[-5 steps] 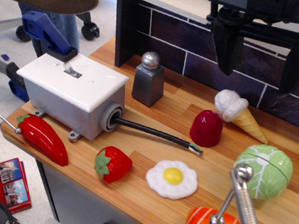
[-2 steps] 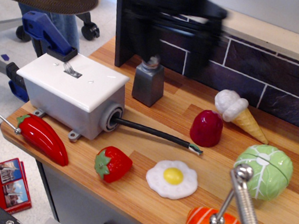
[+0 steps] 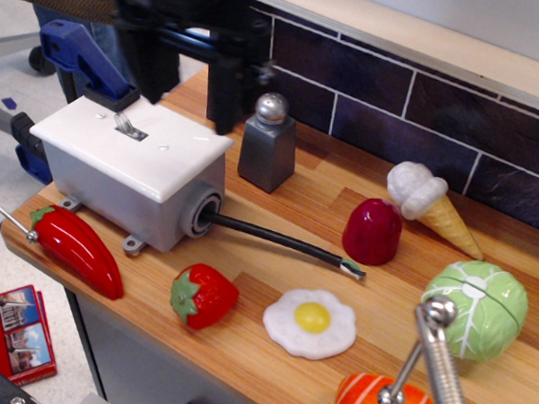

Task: Move light switch to the right

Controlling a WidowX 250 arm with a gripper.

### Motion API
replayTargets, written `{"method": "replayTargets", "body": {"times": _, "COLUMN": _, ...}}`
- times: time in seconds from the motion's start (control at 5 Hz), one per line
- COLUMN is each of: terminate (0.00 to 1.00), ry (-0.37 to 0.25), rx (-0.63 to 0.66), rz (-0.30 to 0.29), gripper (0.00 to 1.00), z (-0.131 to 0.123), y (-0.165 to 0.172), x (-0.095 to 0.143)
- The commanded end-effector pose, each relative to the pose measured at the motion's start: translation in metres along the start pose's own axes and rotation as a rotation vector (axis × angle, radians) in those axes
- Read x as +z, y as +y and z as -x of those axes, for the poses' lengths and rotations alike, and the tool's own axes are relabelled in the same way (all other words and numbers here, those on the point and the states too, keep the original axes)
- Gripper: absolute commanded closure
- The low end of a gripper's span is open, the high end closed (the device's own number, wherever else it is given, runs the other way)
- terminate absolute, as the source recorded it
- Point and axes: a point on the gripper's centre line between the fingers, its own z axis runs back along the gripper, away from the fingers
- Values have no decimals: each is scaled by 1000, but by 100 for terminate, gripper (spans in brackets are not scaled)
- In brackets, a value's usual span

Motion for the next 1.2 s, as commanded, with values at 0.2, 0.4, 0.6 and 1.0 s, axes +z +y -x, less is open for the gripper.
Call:
{"method": "replayTargets", "body": {"times": 0.2, "terminate": 0, "ry": -38, "rx": 9, "rz": -124, "gripper": 0, "z": 2, "y": 41, "x": -4}}
{"method": "replayTargets", "body": {"times": 0.4, "terminate": 0, "ry": -38, "rx": 9, "rz": -124, "gripper": 0, "z": 2, "y": 41, "x": -4}}
{"method": "replayTargets", "body": {"times": 0.6, "terminate": 0, "ry": -38, "rx": 9, "rz": -124, "gripper": 0, "z": 2, "y": 41, "x": -4}}
{"method": "replayTargets", "body": {"times": 1.0, "terminate": 0, "ry": -48, "rx": 31, "rz": -139, "gripper": 0, "z": -13, "y": 69, "x": -20}}
